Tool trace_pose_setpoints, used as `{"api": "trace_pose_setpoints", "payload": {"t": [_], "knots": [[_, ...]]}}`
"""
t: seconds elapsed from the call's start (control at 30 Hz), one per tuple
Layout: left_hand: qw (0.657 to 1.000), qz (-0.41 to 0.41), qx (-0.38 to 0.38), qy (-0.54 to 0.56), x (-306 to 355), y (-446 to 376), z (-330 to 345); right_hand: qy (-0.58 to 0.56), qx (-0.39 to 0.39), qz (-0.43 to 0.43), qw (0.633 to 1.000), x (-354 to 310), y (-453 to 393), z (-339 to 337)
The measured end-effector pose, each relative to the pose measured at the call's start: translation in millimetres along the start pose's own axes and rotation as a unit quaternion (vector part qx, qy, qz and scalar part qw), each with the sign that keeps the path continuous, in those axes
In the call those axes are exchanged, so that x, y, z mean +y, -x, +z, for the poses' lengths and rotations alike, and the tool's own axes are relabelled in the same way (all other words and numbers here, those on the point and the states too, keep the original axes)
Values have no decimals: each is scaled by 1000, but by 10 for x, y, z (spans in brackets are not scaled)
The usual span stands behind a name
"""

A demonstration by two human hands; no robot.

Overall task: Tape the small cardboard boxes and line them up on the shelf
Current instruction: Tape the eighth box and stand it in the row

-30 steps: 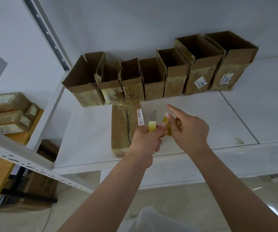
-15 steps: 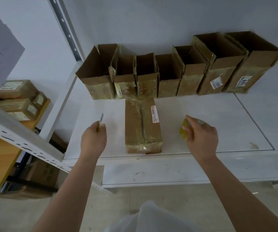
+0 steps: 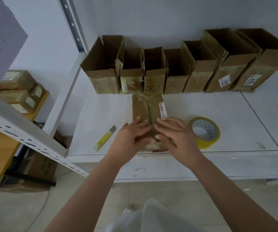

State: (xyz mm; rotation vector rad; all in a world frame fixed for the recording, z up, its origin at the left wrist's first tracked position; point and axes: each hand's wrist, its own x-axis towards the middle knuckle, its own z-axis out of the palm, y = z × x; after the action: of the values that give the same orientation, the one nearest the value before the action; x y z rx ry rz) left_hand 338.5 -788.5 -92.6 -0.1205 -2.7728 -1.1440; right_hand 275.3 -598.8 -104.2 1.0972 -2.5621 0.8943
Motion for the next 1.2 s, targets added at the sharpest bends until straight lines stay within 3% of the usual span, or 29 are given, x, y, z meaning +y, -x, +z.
{"api": "trace_pose_setpoints", "payload": {"t": [0.1, 0.3, 0.43, 0.57, 0.73, 0.93, 1.2], "knots": [[998, -4, -46, -41, -128, 15, 71, 21, -66, -1, 998, 88, 100, 101], [998, 64, -8, -3, -245, 75, 155, 31, -30, -46, 998, 196, 161, 180], [998, 61, 1, 23, -262, 101, 172, -66, -23, 61, 996, 108, 250, 233], [997, 30, -15, 67, -199, 116, 103, -113, -29, 79, 990, -3, 216, 142], [969, -24, 77, 235, -2, 121, -258, -191, -21, 146, 970, -106, -38, -312], [972, 8, 104, 210, 305, -12, -425, -302, -45, 156, 939, -245, -283, -660], [982, 25, 65, 177, 481, -87, -344, -288, -46, 173, 941, -232, -274, -789]]}}
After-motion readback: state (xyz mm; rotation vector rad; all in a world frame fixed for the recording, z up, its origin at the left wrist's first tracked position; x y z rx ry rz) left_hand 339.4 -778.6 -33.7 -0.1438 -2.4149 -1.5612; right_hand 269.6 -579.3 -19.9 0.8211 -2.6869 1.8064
